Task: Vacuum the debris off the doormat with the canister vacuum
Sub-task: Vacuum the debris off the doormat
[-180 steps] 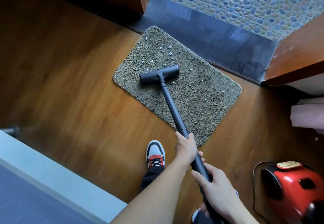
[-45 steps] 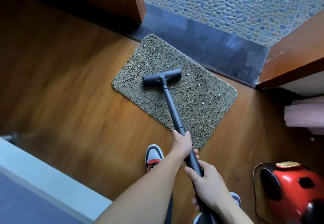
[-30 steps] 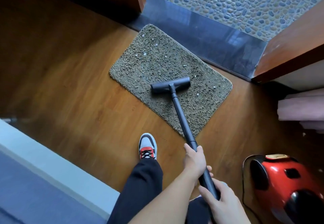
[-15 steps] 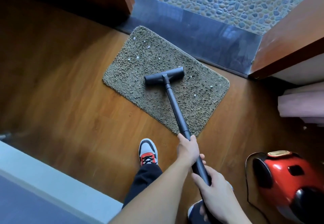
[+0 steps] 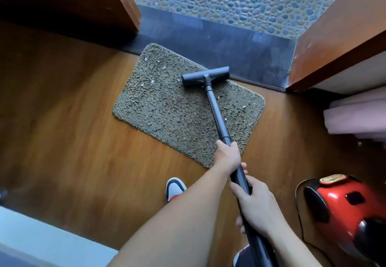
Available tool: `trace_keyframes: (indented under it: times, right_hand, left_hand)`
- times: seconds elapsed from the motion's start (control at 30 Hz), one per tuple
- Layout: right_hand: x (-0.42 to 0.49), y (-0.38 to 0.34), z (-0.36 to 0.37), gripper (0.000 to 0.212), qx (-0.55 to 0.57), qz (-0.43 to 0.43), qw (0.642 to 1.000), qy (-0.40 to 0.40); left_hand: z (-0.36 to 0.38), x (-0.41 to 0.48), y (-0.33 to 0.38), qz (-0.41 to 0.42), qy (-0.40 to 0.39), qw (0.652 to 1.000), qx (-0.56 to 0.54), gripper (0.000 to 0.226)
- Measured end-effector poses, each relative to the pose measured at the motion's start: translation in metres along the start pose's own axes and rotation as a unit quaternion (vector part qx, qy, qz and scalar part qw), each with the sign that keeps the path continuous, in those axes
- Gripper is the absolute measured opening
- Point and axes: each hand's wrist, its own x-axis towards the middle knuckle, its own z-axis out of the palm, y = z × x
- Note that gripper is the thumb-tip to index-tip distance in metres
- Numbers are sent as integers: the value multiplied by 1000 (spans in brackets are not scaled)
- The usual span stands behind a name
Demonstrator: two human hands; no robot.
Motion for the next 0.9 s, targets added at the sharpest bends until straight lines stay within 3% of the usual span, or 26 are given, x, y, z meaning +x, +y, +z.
trace_keyframes:
  times: [0.6, 0.9]
  right_hand:
    - [-57, 137, -73, 8, -68, -19, 995, -68]
    - [-60, 189, -90, 11, -68, -9, 996, -55]
  left_hand:
    - [101, -70, -112, -31, 23, 995, -92, 21]
    - [138, -82, -140, -22, 20, 997, -67, 22]
